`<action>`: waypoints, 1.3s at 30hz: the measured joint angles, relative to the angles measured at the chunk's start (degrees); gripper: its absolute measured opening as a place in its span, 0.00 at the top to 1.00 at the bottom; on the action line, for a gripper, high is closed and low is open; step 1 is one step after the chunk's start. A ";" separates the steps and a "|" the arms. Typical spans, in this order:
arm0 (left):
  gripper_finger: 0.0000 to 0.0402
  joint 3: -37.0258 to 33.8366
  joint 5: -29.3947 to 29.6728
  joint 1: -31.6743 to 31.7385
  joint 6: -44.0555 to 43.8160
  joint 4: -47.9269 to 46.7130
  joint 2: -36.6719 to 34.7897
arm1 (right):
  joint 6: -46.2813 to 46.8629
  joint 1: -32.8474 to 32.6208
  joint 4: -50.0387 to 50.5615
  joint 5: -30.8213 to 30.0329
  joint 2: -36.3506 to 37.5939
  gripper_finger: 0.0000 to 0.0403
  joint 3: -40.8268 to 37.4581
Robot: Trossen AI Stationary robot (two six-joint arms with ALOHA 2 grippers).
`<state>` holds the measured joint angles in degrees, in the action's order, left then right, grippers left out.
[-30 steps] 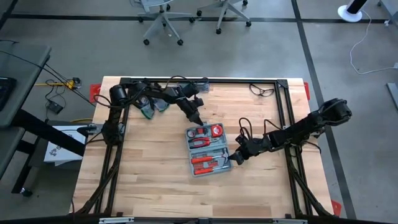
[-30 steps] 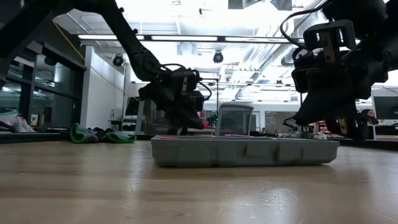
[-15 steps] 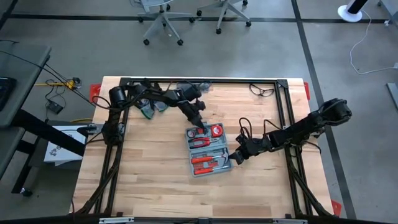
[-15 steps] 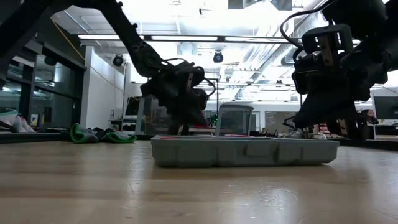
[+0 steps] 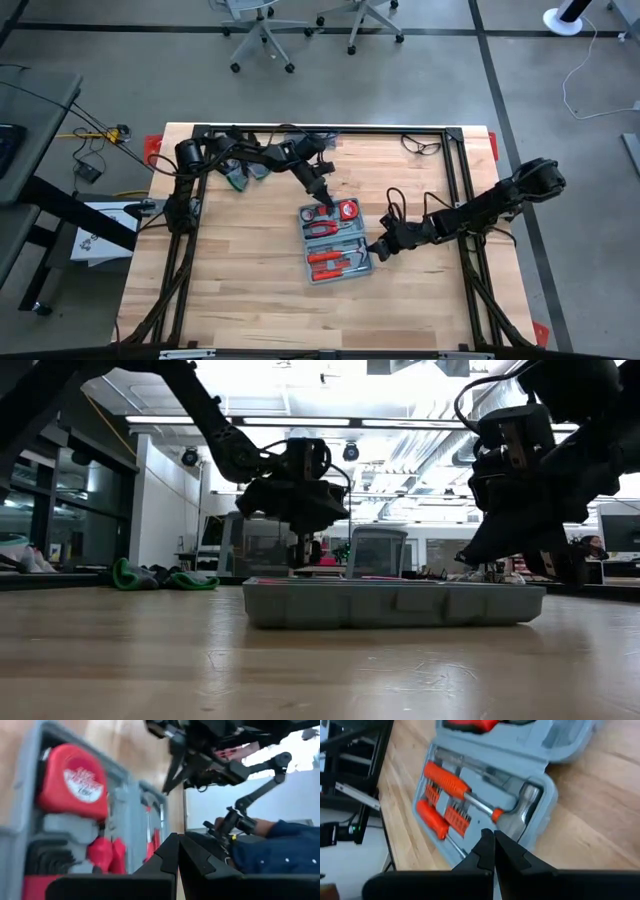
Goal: Prefit tool cases
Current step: Close the gray prefit tool case
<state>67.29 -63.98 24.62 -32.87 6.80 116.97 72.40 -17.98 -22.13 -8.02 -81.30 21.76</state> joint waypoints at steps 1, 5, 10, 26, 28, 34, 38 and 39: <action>1.00 0.00 0.04 0.16 -0.69 1.03 0.00 | 0.51 0.00 0.00 -0.36 0.00 1.00 0.00; 0.99 0.00 1.11 2.04 -5.47 6.28 0.00 | 0.90 0.00 0.02 -0.76 0.00 1.00 -0.01; 0.89 0.00 0.13 4.90 -4.48 6.21 0.00 | -0.36 0.00 0.20 -1.02 0.00 1.00 0.00; 0.42 -0.02 15.43 6.01 14.11 -11.12 0.00 | -0.66 0.00 0.50 -1.11 0.00 1.00 -0.01; 0.42 -0.02 15.42 6.02 14.62 -12.16 0.00 | -0.65 0.00 0.52 -1.11 0.00 1.00 -0.01; 0.43 -0.01 17.18 4.85 20.03 -16.67 0.81 | -0.59 0.00 1.42 -1.11 0.00 1.00 0.00; 0.43 0.09 15.68 3.58 20.33 -15.47 1.83 | -0.42 0.00 2.14 -1.11 0.01 1.00 0.00; 0.43 0.13 15.48 3.31 20.18 -15.07 1.93 | -0.42 0.00 2.21 -1.11 0.00 1.00 0.00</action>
<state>67.42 -48.51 27.93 -12.69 -8.27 118.90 71.99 -17.98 -19.91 -9.13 -81.30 21.76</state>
